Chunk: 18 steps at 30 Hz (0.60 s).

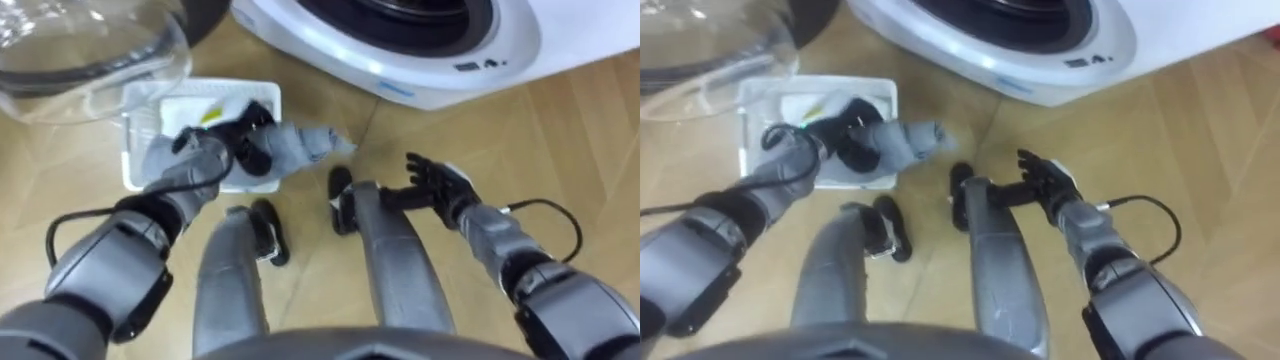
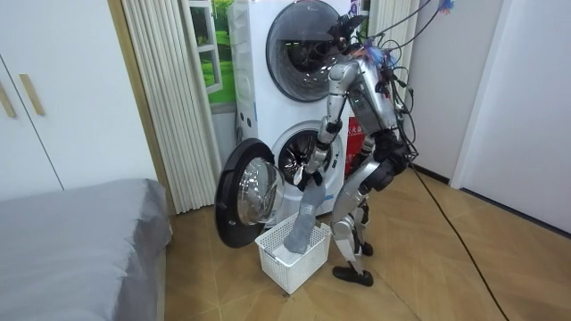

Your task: Put towel into washing machine

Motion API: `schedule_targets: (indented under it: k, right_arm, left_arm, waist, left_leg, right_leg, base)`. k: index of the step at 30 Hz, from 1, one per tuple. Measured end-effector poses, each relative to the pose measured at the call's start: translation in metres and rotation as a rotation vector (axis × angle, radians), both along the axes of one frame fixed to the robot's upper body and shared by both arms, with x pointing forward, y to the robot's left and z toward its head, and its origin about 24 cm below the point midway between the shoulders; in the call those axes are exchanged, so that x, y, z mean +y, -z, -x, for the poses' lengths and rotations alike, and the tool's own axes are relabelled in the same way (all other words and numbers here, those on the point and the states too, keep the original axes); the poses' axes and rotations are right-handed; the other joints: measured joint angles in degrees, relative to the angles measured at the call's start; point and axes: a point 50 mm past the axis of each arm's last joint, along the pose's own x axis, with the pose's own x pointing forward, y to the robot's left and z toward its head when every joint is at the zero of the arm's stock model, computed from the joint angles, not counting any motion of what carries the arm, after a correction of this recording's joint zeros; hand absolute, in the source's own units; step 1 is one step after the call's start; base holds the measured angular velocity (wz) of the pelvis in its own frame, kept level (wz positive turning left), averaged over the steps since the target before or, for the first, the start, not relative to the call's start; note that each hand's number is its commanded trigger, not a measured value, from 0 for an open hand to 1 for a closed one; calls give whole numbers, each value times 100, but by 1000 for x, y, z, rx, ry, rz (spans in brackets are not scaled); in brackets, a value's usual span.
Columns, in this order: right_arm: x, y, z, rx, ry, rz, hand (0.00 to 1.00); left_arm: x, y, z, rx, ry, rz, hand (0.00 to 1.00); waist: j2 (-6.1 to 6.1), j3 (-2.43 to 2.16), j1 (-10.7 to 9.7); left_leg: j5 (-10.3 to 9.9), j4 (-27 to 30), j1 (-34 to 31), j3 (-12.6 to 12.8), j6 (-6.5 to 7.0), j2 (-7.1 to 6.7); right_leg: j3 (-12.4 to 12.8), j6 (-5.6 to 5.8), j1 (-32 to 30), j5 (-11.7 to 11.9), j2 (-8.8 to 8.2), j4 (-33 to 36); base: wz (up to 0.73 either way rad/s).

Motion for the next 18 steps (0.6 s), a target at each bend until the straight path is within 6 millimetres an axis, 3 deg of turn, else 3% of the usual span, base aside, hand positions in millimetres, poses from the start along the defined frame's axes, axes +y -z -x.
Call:
schedule_targets:
  k: [4,12,14,15,18]
  right_arm:
    - [6,-1,-2,-12,-62,33,0]
    - [38,-11,-16,-90,-190,-5,0]
    - [45,-11,-16,-91,-198,-22,0]
    - [48,-11,-16,-88,-207,-37,0]
    - [50,-5,-6,-60,-222,-54,0]
  left_arm:
    - [-12,3,7,36,-79,245,100]
    - [-48,9,23,185,-61,656,100]
    - [-53,10,26,218,-53,731,100]
    - [-55,12,29,238,-53,787,100]
    - [-59,18,42,297,-49,911,100]
  waist:
    - [22,-3,236]
    - [2,-23,389]
    - [-32,-62,374]
    - [-57,-109,364]
    - [-93,-160,379]
  left_leg:
    - [54,-262,215,1,-47,-21]
    - [64,-240,227,-17,-61,-28]
    - [71,-276,236,-27,-50,-54]
    - [77,-301,248,-34,-44,-76]
    - [84,-351,392,-38,-34,-85]
  right_leg:
    - [-100,-18,203,-3,-37,-175]
    - [-263,-37,243,-18,-94,-180]
    - [-261,-42,245,-21,-113,-192]
    - [-262,-42,249,-22,-133,-188]
    - [-274,-36,396,-8,-139,-251]
  base:
    - [5]
    - [2]
    - [0]
    - [5]
    - [2]
